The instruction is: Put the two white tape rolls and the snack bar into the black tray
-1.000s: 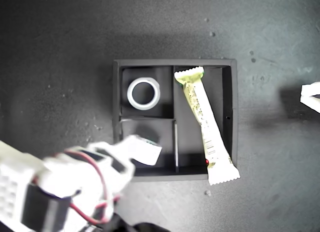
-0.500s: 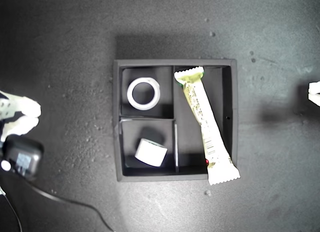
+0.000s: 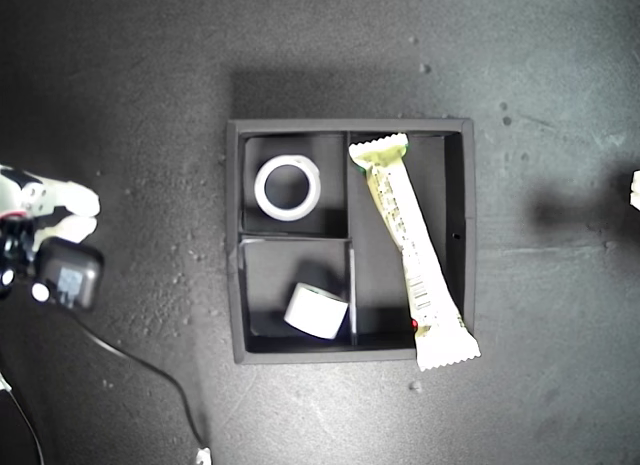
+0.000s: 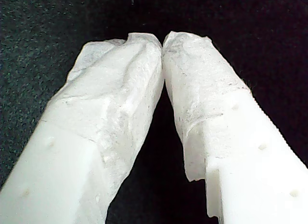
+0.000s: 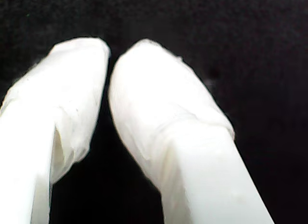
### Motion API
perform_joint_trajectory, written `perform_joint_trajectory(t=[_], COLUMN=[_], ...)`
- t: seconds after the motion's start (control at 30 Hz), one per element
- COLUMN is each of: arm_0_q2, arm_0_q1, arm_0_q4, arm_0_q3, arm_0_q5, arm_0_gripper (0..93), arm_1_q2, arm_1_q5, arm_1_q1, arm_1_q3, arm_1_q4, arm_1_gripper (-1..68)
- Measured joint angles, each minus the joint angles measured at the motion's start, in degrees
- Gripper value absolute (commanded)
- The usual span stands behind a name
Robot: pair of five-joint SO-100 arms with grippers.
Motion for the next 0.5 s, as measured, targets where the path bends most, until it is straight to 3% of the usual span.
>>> perform_joint_trajectory(t=[0.23,0.5], arm_0_q2=[0.97,0.97], arm_0_q1=[-0.35,-0.7], arm_0_q4=[1.14,3.16], arm_0_q3=[1.76,1.93], arm_0_q5=[-0.88,-8.17], arm_0_gripper=[0.0,0.2], arm_1_q2=[0.0,0.0], arm_1_q5=[3.34,2.99], arm_1_q1=[-3.34,-3.96], arm_1_q3=[0.0,0.0], arm_1_q4=[0.09,0.09], arm_1_gripper=[-0.2,0.2])
